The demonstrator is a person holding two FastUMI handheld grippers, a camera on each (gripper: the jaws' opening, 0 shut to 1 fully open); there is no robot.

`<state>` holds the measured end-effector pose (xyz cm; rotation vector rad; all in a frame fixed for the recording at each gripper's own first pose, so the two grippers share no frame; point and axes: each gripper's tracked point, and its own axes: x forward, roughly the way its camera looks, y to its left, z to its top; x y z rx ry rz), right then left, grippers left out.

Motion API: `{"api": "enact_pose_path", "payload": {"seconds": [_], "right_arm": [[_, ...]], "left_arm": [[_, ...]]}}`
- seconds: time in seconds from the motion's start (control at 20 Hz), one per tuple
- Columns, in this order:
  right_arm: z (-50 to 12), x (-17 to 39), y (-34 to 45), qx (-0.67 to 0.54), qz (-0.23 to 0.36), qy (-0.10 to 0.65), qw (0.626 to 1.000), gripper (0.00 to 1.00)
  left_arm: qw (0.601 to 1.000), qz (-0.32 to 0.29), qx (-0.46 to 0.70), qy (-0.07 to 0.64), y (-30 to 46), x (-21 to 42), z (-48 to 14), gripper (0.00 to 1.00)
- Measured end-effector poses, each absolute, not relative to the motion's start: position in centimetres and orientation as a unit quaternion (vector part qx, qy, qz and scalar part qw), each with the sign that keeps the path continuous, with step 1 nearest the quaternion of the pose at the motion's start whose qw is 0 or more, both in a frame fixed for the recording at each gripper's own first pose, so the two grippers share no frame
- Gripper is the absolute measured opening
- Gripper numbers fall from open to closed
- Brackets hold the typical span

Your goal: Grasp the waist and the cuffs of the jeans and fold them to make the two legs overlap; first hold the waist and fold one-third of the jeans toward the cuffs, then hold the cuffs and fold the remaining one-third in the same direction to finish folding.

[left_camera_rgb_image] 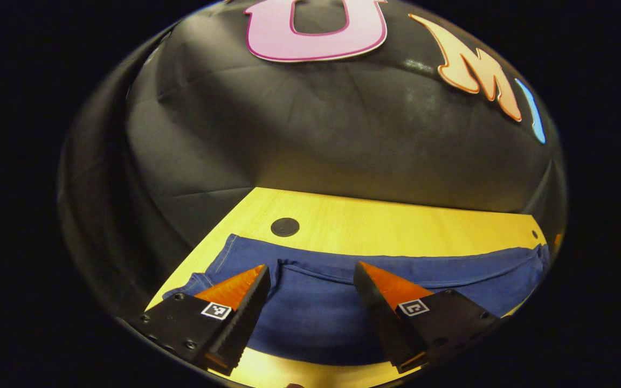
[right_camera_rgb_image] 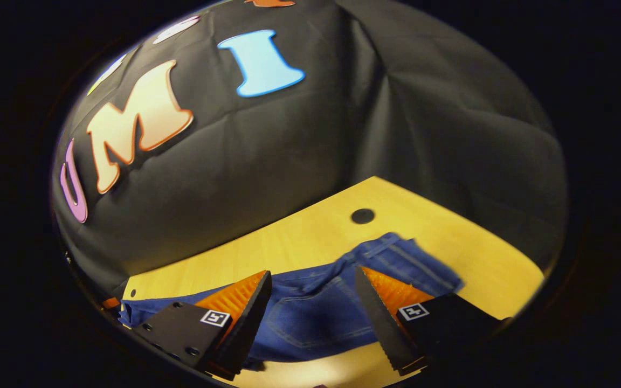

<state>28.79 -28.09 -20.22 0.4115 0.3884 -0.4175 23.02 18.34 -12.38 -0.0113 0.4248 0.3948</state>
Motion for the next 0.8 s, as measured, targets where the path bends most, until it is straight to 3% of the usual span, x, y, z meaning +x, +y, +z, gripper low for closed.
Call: {"api": "enact_pose_path", "payload": {"seconds": [0.4, 0.8], "right_arm": [[-25.1, 24.4, -36.8, 0.218, -0.274, 0.236, 0.907, 0.97], [-29.5, 23.7, -37.9, 0.211, -0.264, 0.280, 0.898, 0.98]], "left_arm": [[0.965, 0.158, -0.004, 0.210, 10.5, 15.7, -10.2, 0.96], [0.965, 0.191, -0.024, 0.176, 8.0, 10.5, -7.1, 0.95]]}}
